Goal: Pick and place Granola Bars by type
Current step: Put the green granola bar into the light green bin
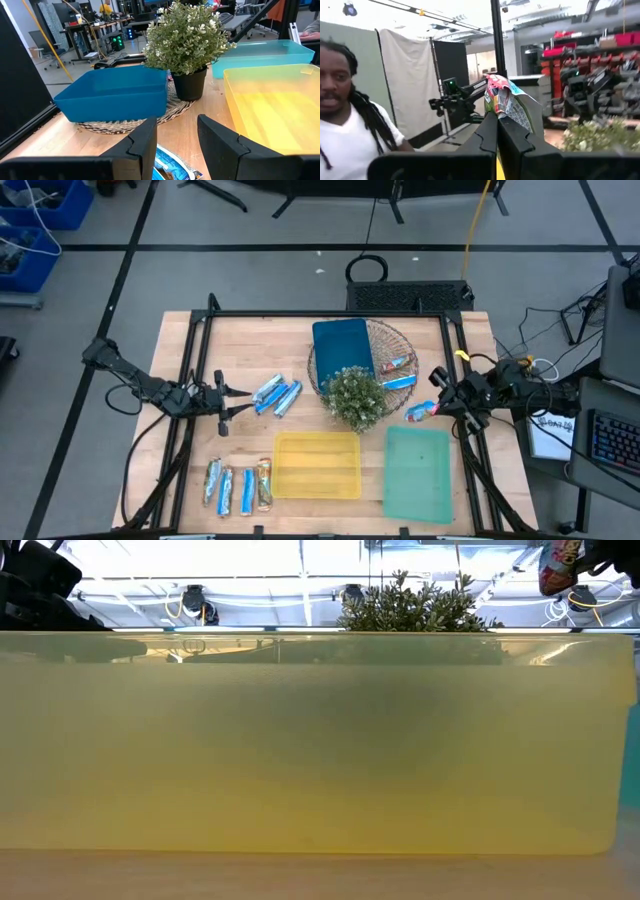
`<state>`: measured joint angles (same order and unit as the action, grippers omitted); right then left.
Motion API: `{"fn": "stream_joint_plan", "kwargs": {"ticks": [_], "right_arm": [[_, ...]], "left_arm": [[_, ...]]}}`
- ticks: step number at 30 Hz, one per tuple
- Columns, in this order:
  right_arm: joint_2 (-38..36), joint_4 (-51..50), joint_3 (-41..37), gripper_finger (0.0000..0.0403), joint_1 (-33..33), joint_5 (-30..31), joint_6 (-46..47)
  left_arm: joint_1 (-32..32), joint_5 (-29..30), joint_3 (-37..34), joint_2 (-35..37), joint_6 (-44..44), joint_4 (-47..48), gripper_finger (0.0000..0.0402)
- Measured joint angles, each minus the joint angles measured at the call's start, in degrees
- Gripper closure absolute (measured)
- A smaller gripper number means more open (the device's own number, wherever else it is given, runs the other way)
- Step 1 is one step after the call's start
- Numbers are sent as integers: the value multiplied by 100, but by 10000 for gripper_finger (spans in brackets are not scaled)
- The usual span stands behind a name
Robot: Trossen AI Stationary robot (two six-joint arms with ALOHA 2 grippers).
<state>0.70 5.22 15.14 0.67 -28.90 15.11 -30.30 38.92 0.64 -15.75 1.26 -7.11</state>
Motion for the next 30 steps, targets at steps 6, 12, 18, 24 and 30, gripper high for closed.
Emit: {"fn": "stream_joint_plan", "kwargs": {"ticks": [6,12,18,24,30], "right_arm": [[192,-359,2,403,-389,82,695],[844,-691,2,403,-1050,953,1139],[1780,-764,246,403,-1956,1834,1278],[2957,-1734,1143,403,-3109,2733,1437],[4471,-2917,2440,403,-3904,3480,1942]], "left_arm": [[2,2,0,2,0,0,256],[1,4,0,2,1,0,256],[2,4,0,1,0,0,256],[0,4,0,2,0,2,256],[2,4,0,1,0,2,256]]}}
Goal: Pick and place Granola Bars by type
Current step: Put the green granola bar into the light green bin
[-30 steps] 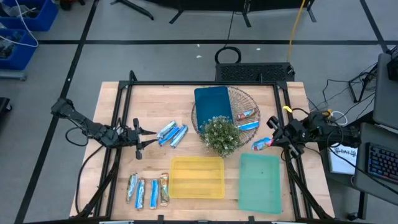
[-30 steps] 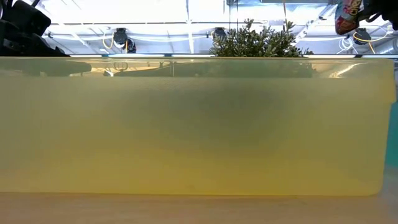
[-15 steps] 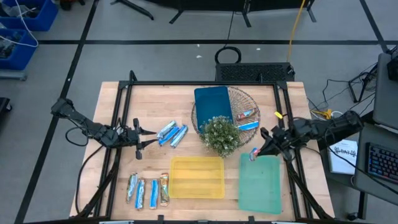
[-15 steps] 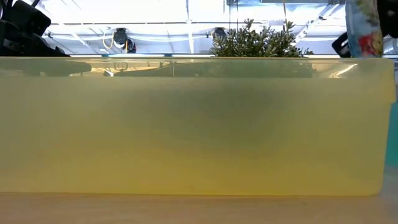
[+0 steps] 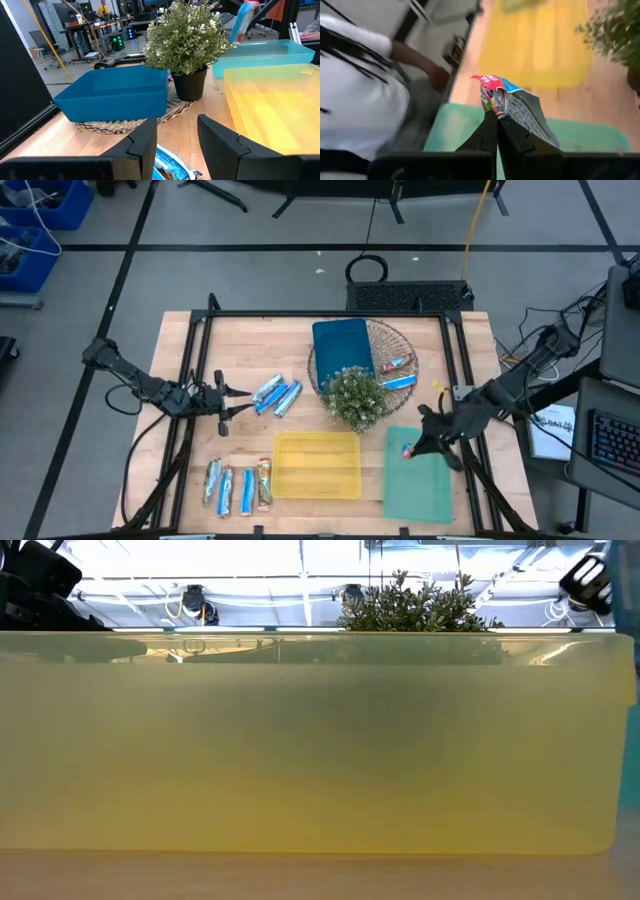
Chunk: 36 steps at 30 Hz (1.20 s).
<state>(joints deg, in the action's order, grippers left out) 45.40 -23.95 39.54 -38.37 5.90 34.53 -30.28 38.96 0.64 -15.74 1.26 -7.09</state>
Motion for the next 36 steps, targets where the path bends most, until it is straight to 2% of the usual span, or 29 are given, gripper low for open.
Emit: {"fn": "stream_joint_plan", "kwargs": {"ticks": [8,13,19,25,36], "right_arm": [[1712,-910,1030,403,-399,-223,446],[2248,-1387,1298,403,-403,-173,812],[2528,-2090,1304,403,-359,178,1277],[2639,-2635,1304,403,-363,160,1738],[2643,-2626,1304,403,-363,171,1671]], "left_arm": [[0,0,0,1,0,0,256],[0,0,0,0,1,-1,256],[-2,0,0,1,0,-1,256],[-2,0,0,-1,2,0,256],[-1,0,0,-1,0,-2,256]]}}
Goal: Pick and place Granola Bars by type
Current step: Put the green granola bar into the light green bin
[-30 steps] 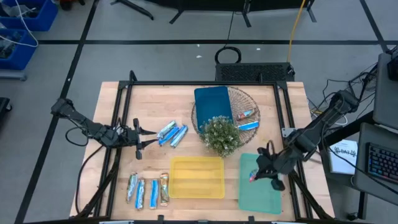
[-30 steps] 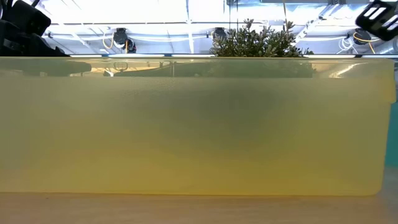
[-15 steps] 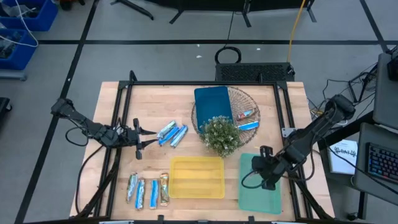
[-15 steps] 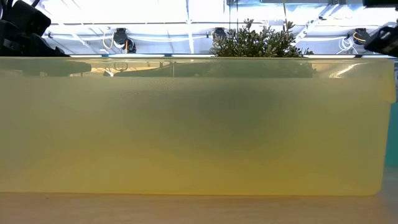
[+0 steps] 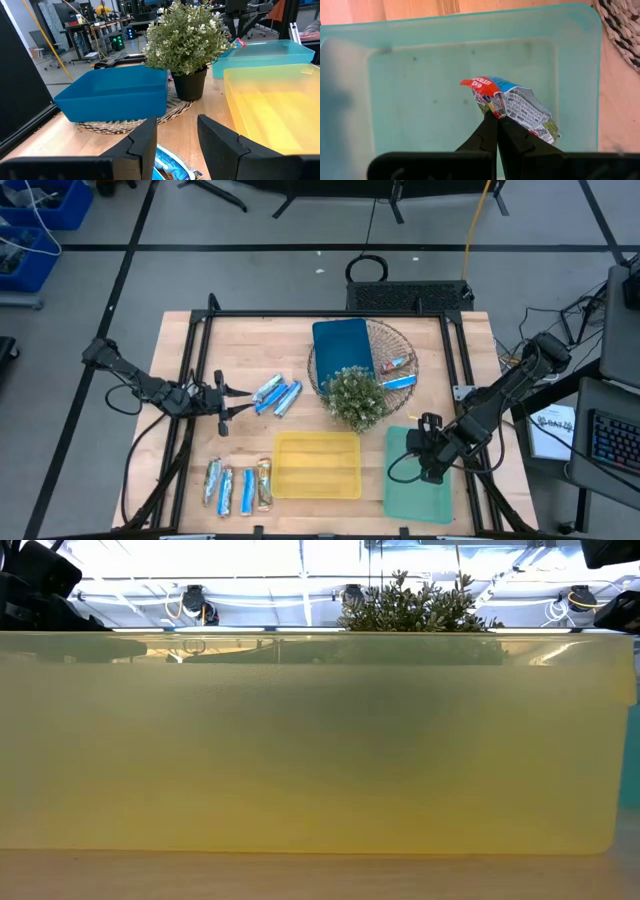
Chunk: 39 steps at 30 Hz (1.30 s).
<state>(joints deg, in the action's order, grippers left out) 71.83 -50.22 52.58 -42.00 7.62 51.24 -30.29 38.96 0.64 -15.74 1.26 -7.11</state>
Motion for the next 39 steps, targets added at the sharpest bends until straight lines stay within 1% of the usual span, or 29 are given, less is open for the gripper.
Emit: {"fn": "stream_joint_plan", "kwargs": {"ticks": [14,18,22,28,30,32,35,39], "right_arm": [[0,39,-2,403,0,20,15],[0,64,-2,398,0,13,210],[0,63,-2,374,0,2,355],[0,66,-2,317,0,26,320],[-6,71,-4,298,0,230,52],[-65,133,-9,283,0,620,-359],[-341,383,-9,271,-85,1527,-945],[-959,459,-41,270,-275,2610,-1453]], "left_arm": [[1,0,0,2,0,0,256],[1,0,0,1,0,2,256],[-1,0,-1,0,0,1,256],[-1,0,0,0,0,2,256],[-1,0,0,2,0,1,256],[-1,0,0,1,0,-1,256],[0,0,0,-1,0,2,256],[1,-1,-1,2,0,1,256]]}}
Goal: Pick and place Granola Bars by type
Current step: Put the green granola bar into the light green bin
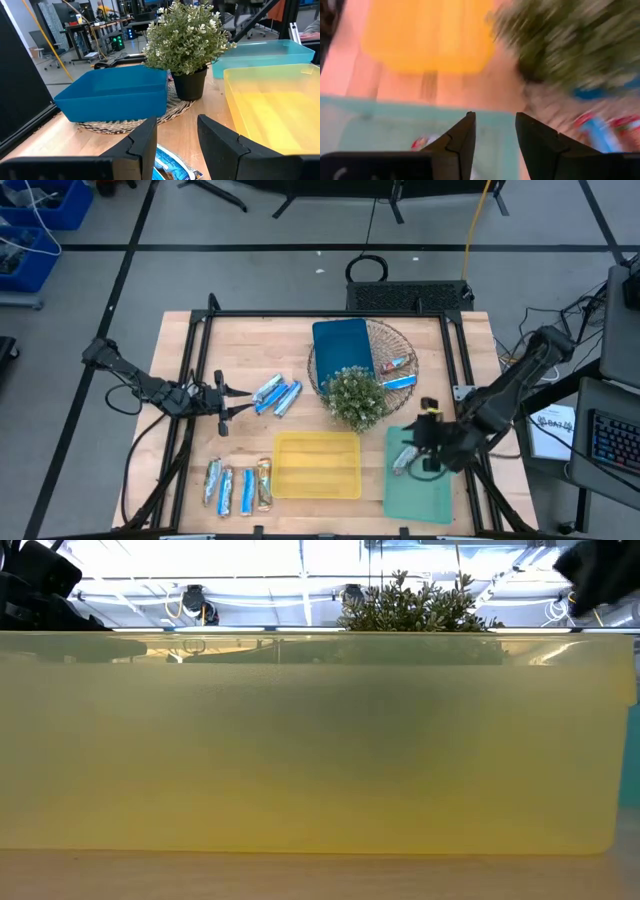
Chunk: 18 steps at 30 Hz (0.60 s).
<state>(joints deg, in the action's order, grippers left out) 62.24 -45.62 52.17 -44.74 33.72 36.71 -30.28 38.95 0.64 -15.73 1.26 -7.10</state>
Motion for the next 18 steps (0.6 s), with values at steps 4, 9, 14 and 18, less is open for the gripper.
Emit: {"fn": "stream_joint_plan", "kwargs": {"ticks": [4,9,14,18], "right_arm": [[-889,177,-515,274,-60,1029,-258],[-2210,1265,-1755,273,98,1838,-820],[-3363,3016,-2693,271,581,1850,-2434],[-4067,3723,-2945,275,1152,1625,-3691]], "left_arm": [[-2,-2,1,-1,0,-1,256],[-1,-1,0,0,0,-1,256],[0,-1,1,0,1,0,256],[-1,-2,1,0,0,1,256]]}}
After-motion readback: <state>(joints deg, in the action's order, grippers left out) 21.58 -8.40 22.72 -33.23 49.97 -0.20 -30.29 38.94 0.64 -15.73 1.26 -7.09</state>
